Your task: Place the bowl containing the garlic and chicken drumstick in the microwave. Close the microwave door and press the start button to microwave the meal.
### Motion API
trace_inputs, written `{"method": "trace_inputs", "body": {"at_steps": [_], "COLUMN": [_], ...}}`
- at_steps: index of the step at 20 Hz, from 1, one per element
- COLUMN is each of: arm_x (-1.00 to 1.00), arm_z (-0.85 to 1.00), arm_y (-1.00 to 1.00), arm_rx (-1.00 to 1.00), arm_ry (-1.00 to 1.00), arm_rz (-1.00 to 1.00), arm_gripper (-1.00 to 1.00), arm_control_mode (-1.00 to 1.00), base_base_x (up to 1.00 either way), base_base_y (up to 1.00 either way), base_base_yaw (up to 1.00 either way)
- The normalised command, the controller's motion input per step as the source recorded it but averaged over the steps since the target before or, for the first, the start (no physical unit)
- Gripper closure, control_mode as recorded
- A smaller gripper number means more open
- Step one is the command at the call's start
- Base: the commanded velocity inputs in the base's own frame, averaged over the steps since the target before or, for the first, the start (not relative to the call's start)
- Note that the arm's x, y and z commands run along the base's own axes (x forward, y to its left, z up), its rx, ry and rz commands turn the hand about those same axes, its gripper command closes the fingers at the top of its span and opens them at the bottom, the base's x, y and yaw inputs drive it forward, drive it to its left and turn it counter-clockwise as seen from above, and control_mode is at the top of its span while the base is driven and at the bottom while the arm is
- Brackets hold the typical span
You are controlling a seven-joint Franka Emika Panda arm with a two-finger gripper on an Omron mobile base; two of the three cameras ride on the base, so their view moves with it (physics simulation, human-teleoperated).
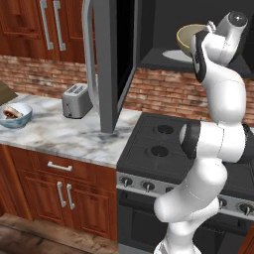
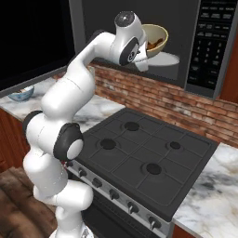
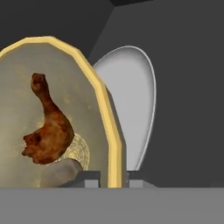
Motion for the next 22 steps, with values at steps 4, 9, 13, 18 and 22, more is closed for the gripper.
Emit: {"method": "trace_inputs", "body": {"at_steps": [4,9,13,18,22], "arm_x": [0.26,0.15,0.28,0.1,0.04], "arm_z": [0.0,0.0,-0.01,-0.37,-0.35], "arm_y": [-0.19,-0.01,0.0,0.0,0.0], "arm_rx": [0.0,0.0,0.0,0.0,0.0], "arm_ry": [0.16,0.25,0.12,-0.07,-0.15], "arm_rz": [-0.05,-0.03,-0.04,-0.03,-0.03], "arm_gripper": [1.0,1.0,-1.0,-1.0,-1.0], "arm_control_mode": [-1.0,-1.0,-1.0,-1.0,-1.0], "base_base_x": [0.0,0.0,0.0,0.0,0.0], "base_base_y": [0.0,0.0,0.0,0.0,0.0], "base_base_yaw": [0.0,0.0,0.0,0.0,0.0]}}
